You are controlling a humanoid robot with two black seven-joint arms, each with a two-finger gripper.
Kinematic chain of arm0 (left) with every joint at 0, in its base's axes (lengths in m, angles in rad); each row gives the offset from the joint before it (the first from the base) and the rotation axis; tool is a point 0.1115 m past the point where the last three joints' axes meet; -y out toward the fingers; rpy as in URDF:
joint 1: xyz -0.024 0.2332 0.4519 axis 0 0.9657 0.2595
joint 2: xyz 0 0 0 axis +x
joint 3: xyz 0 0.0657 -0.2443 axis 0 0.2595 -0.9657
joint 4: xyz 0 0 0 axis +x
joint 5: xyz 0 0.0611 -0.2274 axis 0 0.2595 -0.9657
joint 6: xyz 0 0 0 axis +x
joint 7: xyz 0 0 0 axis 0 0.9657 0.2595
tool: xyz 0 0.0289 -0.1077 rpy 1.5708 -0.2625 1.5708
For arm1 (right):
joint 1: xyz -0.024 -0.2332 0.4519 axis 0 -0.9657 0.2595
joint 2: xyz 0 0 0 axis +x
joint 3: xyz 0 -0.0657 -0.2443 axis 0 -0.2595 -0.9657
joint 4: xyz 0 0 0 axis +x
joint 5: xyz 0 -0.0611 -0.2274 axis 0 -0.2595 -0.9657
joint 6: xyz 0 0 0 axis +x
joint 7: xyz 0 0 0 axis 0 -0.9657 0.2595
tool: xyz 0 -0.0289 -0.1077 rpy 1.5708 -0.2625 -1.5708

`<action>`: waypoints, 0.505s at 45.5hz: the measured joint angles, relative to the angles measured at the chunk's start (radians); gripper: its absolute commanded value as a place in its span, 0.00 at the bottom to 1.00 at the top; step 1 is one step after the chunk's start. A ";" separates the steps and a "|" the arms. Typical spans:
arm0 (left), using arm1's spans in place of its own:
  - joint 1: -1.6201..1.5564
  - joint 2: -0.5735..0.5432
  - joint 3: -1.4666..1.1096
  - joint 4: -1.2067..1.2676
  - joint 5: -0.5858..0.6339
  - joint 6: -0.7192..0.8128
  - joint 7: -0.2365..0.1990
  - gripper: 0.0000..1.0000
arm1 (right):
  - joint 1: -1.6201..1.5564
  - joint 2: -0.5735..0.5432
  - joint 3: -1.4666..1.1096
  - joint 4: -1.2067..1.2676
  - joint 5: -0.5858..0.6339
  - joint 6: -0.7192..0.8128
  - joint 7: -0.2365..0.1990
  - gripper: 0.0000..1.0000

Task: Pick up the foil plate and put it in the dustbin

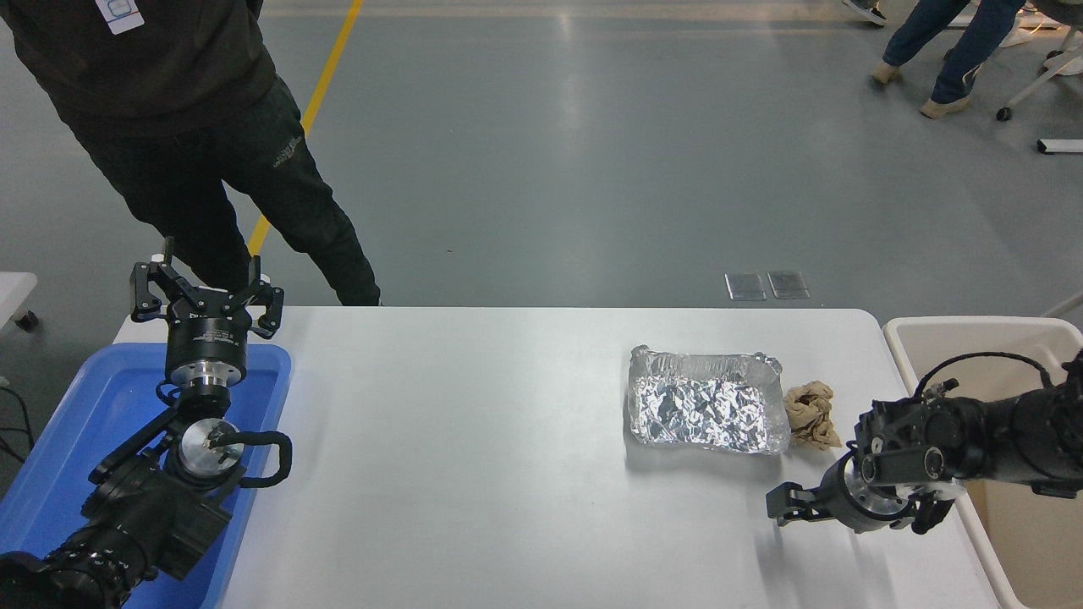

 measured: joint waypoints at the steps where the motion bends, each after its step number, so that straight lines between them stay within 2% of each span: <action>1: 0.000 0.000 0.000 0.000 0.000 0.000 0.000 0.99 | -0.002 0.001 0.000 -0.001 0.000 0.000 0.000 1.00; 23: 0.000 0.001 0.001 0.000 0.000 0.000 0.000 0.99 | 0.015 0.010 0.003 0.004 0.003 0.004 0.000 1.00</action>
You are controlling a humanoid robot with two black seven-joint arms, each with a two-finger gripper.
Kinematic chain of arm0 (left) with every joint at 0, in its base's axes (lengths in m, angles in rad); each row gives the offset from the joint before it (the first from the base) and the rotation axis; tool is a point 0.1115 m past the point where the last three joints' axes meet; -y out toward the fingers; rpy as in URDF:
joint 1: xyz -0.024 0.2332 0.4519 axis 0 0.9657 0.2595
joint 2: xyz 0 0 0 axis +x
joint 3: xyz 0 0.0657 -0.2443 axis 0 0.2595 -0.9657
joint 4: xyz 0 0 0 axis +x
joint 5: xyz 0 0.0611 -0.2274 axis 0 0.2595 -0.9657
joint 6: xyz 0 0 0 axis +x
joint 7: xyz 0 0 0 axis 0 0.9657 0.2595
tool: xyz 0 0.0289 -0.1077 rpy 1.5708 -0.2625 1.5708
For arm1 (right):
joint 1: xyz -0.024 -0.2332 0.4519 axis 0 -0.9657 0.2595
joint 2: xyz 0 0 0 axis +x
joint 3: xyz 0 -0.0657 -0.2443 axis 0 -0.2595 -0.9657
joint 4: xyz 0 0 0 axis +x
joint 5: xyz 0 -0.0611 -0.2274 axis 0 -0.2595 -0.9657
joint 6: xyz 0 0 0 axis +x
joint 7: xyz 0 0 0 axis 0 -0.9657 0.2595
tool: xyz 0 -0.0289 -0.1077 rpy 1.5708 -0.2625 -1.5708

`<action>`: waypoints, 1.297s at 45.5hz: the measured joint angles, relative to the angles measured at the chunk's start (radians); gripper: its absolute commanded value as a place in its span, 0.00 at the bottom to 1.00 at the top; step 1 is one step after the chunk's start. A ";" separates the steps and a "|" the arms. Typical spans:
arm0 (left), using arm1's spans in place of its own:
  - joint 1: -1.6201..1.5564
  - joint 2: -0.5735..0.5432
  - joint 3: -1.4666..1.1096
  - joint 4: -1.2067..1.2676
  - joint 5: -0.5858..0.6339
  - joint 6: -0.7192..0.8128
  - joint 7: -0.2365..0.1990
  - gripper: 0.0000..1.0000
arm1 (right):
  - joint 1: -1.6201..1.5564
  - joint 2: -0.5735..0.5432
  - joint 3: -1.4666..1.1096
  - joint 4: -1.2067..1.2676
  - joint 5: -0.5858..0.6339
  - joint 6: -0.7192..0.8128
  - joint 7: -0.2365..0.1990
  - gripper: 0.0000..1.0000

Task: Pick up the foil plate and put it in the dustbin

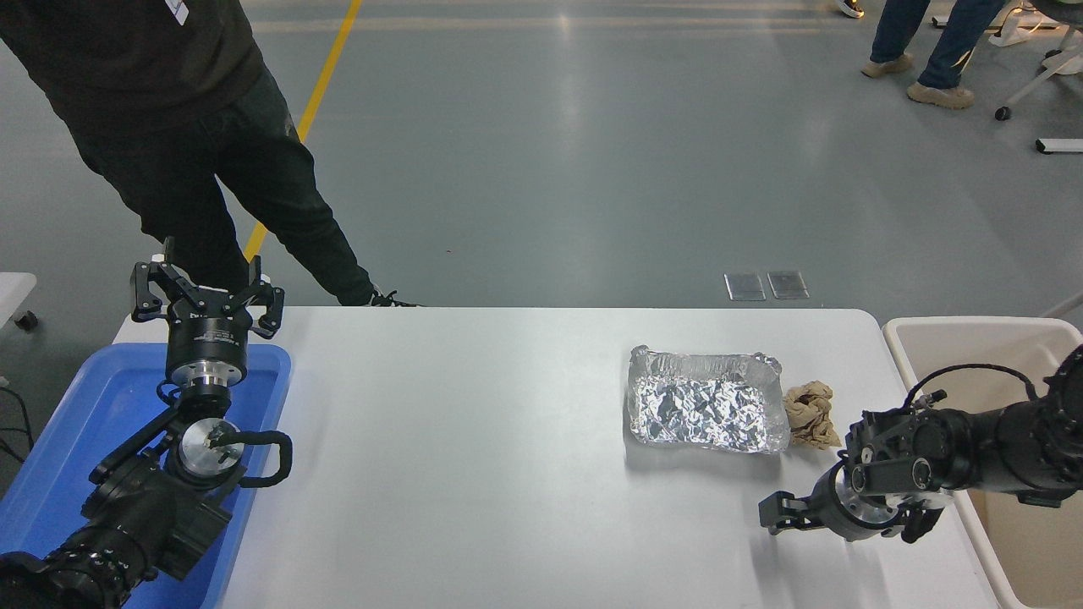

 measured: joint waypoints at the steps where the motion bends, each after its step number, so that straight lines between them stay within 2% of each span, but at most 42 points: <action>1: 0.000 0.000 0.000 0.000 0.000 0.000 0.000 0.99 | 0.007 -0.001 0.000 0.003 0.000 0.000 0.000 1.00; 12: 0.000 0.000 0.000 0.000 0.000 0.000 0.000 0.99 | 0.171 -0.050 -0.015 0.122 0.006 0.016 -0.004 1.00; 25: 0.000 0.001 0.001 0.000 0.000 -0.001 0.000 0.99 | 0.523 -0.132 -0.106 0.354 0.020 0.078 -0.006 1.00; 41: 0.000 0.002 0.001 0.000 0.000 -0.001 0.000 0.99 | 0.930 -0.179 -0.145 0.467 0.075 0.295 -0.007 1.00; 59: 0.000 0.002 0.001 0.000 -0.001 0.000 0.000 0.99 | 1.178 -0.179 -0.134 0.505 0.086 0.477 -0.007 1.00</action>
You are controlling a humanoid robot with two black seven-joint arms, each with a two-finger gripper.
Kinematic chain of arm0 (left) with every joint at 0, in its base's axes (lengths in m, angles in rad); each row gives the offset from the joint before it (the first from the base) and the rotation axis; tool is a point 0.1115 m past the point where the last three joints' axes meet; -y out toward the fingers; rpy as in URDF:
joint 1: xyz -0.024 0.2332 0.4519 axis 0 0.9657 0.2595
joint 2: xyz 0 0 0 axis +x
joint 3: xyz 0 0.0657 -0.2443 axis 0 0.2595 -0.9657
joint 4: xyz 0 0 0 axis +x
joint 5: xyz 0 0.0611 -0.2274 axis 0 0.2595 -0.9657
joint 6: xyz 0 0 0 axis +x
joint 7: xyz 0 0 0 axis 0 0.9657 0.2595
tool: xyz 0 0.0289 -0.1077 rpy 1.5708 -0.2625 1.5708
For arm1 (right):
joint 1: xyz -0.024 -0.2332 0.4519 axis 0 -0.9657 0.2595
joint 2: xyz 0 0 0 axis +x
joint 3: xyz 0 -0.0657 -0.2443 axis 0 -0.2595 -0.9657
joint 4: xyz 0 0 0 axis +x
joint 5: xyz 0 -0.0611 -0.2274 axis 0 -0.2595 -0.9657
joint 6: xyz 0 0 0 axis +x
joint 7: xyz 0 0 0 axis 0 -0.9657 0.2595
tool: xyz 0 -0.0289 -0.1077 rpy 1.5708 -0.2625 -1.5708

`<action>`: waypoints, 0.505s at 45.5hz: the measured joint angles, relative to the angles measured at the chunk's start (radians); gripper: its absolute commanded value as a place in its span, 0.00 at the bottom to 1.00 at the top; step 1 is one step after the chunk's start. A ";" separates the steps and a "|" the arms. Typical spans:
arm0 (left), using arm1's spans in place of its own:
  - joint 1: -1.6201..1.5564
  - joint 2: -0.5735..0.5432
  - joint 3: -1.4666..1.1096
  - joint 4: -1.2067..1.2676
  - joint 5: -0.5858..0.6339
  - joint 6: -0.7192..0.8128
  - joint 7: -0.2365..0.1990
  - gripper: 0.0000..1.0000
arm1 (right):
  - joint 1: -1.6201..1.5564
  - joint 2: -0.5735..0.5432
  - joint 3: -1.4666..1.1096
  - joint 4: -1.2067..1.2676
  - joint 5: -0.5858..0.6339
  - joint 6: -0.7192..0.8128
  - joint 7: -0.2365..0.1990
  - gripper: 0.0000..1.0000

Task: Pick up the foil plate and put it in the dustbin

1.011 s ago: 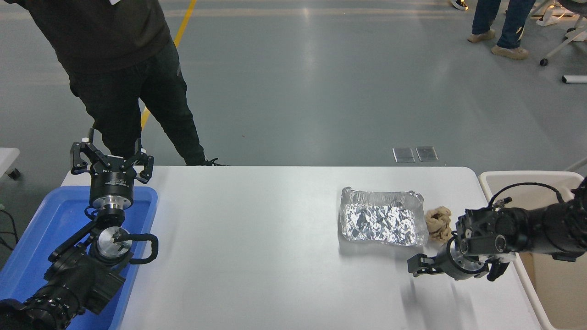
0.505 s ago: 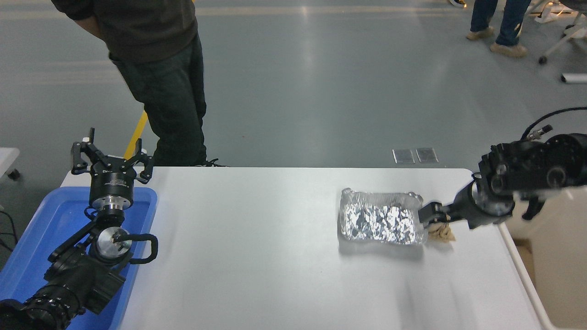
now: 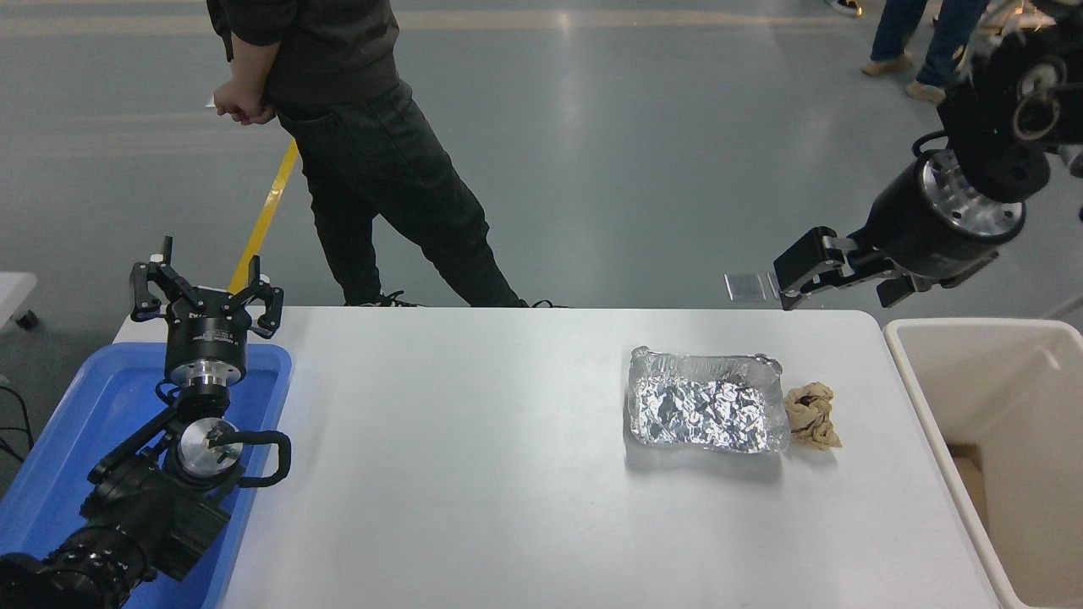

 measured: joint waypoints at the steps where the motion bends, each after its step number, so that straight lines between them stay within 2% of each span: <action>1: 0.000 0.000 0.000 0.000 0.000 0.000 0.000 0.99 | 0.006 0.004 0.001 0.000 0.000 0.003 0.000 1.00; 12: 0.000 0.000 0.000 0.000 0.001 0.000 0.000 0.99 | 0.000 0.049 0.006 -0.037 0.003 -0.018 0.000 1.00; 23: -0.001 0.000 0.000 0.000 0.001 -0.001 0.000 0.99 | -0.133 0.124 0.007 -0.121 0.005 -0.223 0.000 1.00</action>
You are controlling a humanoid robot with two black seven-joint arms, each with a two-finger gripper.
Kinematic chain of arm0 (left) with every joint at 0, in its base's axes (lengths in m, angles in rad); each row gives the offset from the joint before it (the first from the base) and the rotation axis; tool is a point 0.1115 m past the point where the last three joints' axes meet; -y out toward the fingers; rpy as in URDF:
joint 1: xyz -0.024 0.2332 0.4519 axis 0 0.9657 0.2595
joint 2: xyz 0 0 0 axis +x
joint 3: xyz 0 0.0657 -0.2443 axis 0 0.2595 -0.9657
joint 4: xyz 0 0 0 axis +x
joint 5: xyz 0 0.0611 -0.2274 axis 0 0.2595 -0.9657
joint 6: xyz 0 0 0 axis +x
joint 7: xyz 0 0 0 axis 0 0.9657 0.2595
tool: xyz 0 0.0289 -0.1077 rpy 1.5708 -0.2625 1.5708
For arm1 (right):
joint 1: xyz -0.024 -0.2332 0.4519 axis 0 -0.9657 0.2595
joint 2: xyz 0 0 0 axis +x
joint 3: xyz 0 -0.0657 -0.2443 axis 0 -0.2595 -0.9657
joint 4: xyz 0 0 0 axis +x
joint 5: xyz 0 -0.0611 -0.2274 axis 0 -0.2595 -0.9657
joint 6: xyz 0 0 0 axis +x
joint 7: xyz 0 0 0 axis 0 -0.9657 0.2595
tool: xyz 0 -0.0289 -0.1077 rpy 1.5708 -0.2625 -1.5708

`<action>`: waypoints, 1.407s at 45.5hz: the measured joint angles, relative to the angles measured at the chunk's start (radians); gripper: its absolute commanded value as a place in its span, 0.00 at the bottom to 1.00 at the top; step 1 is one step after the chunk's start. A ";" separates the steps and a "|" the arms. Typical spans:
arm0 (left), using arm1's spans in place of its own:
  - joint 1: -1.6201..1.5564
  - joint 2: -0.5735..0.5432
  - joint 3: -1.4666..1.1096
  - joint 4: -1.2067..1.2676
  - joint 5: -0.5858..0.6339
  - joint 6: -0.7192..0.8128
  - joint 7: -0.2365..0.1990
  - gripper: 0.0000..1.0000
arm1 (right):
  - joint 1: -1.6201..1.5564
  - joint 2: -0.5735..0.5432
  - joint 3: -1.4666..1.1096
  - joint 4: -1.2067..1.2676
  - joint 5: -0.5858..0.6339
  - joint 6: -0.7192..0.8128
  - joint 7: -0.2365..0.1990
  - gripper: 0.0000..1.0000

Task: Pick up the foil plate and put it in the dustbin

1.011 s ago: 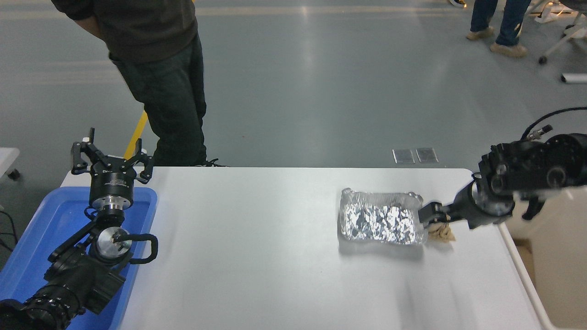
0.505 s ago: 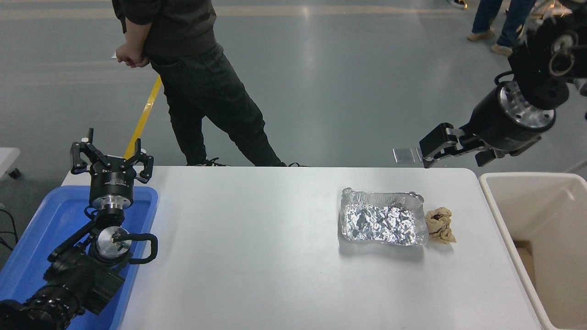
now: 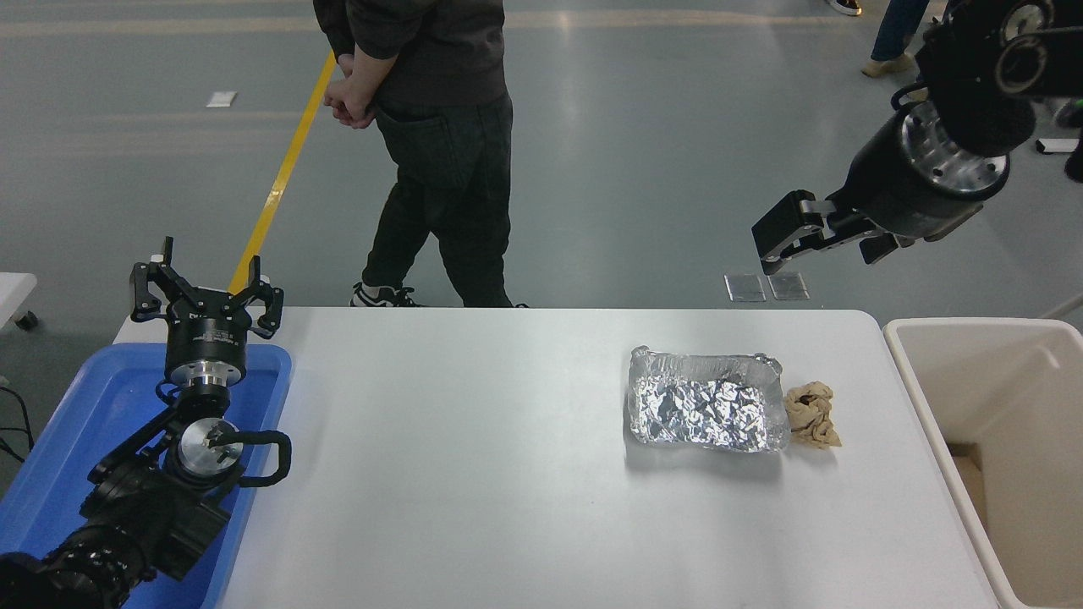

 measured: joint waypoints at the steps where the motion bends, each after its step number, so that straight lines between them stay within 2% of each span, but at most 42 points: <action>1: 0.000 0.000 0.000 0.000 0.000 0.000 0.000 0.99 | -0.022 0.009 0.000 -0.012 0.000 -0.029 0.000 1.00; 14: 0.000 0.000 0.000 0.000 0.001 0.000 0.000 0.99 | -0.298 0.100 0.000 -0.182 -0.007 -0.286 0.000 1.00; 27: 0.000 0.000 0.000 0.000 0.001 0.000 0.000 0.99 | -0.614 0.140 0.001 -0.395 -0.025 -0.426 0.001 1.00; 41: 0.000 0.000 0.000 0.000 0.001 0.000 0.000 0.99 | -0.897 0.160 0.057 -0.574 -0.068 -0.535 0.002 1.00; 64: 0.000 0.000 0.000 0.000 0.001 0.000 0.000 0.99 | -1.086 0.189 0.192 -0.633 -0.093 -0.585 0.002 0.96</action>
